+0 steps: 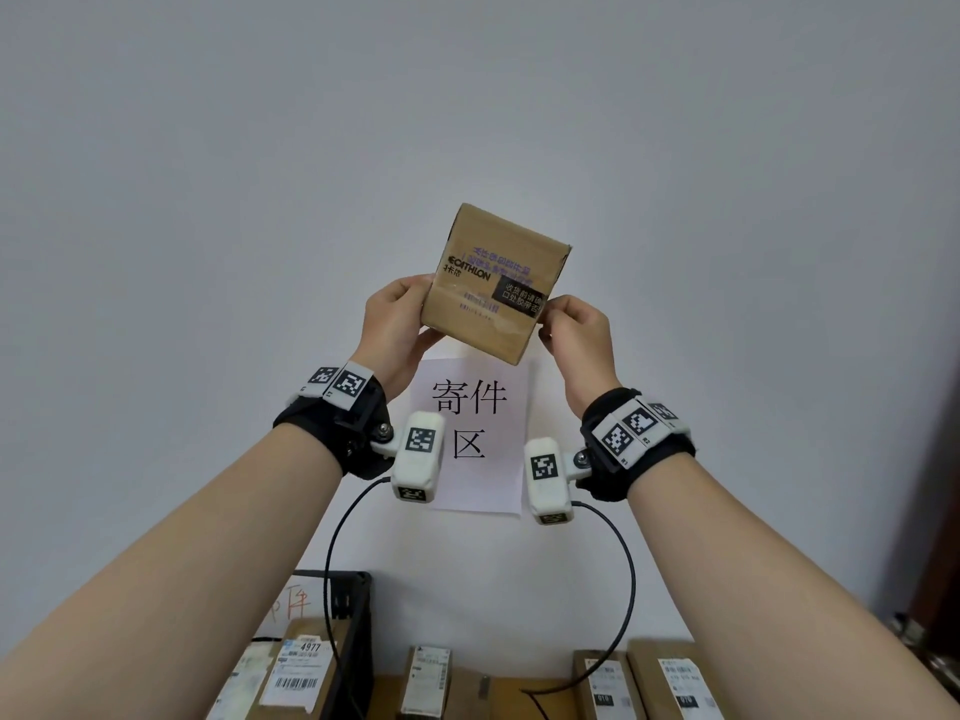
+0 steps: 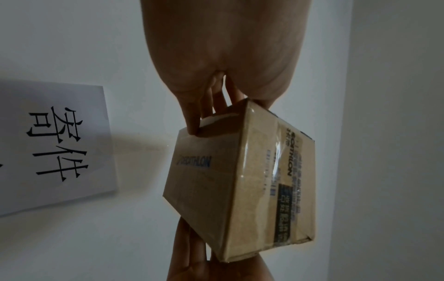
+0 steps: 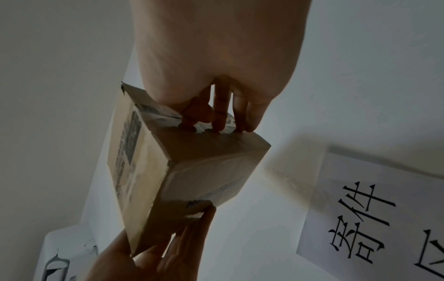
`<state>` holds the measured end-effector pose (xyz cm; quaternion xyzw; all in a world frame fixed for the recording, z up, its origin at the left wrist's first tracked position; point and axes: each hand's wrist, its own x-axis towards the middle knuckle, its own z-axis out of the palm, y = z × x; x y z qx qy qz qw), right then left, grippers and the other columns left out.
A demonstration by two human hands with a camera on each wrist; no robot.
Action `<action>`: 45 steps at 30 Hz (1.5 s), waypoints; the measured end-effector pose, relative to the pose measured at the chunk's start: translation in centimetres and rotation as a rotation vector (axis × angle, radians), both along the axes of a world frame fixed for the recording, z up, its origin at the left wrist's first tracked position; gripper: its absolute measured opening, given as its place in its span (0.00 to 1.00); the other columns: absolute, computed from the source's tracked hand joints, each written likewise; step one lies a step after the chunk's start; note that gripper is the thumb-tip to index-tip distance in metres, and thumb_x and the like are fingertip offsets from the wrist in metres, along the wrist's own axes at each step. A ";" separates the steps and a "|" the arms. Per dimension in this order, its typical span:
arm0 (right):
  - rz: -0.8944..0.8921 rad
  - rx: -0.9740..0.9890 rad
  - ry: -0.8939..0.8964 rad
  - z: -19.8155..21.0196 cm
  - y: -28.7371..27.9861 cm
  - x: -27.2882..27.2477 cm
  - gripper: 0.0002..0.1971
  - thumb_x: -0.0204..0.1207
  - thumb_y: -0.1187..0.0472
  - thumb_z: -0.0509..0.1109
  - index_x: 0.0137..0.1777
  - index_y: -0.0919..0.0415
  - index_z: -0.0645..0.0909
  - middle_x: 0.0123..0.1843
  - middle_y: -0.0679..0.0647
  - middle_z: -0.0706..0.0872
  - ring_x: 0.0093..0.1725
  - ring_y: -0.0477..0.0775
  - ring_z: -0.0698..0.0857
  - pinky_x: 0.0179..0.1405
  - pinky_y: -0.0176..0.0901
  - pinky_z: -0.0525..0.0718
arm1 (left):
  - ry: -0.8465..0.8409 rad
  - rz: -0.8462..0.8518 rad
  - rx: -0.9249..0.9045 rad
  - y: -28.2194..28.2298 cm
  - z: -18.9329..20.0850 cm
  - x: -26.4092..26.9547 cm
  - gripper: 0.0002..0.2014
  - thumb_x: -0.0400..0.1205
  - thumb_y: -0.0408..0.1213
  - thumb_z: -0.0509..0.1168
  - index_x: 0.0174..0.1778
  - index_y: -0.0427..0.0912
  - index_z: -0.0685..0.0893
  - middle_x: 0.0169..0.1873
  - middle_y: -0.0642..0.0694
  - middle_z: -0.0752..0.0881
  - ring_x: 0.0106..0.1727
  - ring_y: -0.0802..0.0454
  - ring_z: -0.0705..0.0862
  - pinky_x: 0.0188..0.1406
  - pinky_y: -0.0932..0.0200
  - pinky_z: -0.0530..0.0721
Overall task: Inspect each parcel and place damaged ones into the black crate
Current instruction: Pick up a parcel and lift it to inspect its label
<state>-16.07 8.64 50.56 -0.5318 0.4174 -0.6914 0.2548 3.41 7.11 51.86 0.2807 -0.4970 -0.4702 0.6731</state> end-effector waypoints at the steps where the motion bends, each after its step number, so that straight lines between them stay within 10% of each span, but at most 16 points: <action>1: 0.007 -0.004 -0.009 0.1 0.1 0.0 0.16 0.77 0.70 0.61 0.34 0.52 0.82 0.43 0.54 0.88 0.45 0.53 0.83 0.62 0.55 0.84 | 0.013 0.002 0.003 0.0 -0.1 -0.1 0.11 0.89 0.34 0.64 0.64 0.36 0.86 0.60 0.38 0.90 0.55 0.45 0.87 0.49 0.54 0.90; 9: 0.356 0.159 -0.328 -0.6 1.5 -0.4 0.28 0.90 0.34 0.52 0.76 0.53 0.77 0.67 0.59 0.90 0.64 0.59 0.91 0.67 0.59 0.88 | 0.123 -0.059 0.093 0.0 -3.1 -0.8 0.43 0.81 0.33 0.79 0.87 0.37 0.60 0.67 0.35 0.87 0.64 0.47 0.91 0.72 0.52 0.84; 14: 0.507 0.373 -0.425 -5.0 0.6 -2.3 0.43 0.79 0.21 0.51 0.77 0.55 0.76 0.67 0.66 0.90 0.65 0.68 0.90 0.73 0.71 0.81 | 0.040 -0.158 0.215 -0.2 -6.9 -0.5 0.31 0.82 0.42 0.78 0.79 0.42 0.75 0.65 0.43 0.89 0.64 0.42 0.90 0.61 0.31 0.89; 29: 0.198 0.932 -0.172 -29.4 -1.7 -7.3 0.15 0.87 0.53 0.71 0.70 0.55 0.80 0.61 0.58 0.87 0.56 0.64 0.89 0.53 0.59 0.92 | -0.163 -0.145 0.649 -2.5 -30.0 -4.9 0.30 0.82 0.31 0.76 0.78 0.54 0.74 0.60 0.42 0.93 0.59 0.39 0.92 0.56 0.36 0.90; 45: 0.252 1.398 -0.080 -52.9 -0.6 -12.6 0.25 0.88 0.50 0.67 0.83 0.55 0.72 0.75 0.49 0.81 0.75 0.58 0.79 0.74 0.62 0.82 | -0.430 -0.095 0.991 -0.5 -59.0 -12.0 0.36 0.82 0.25 0.73 0.86 0.48 0.71 0.75 0.47 0.84 0.73 0.46 0.85 0.71 0.39 0.86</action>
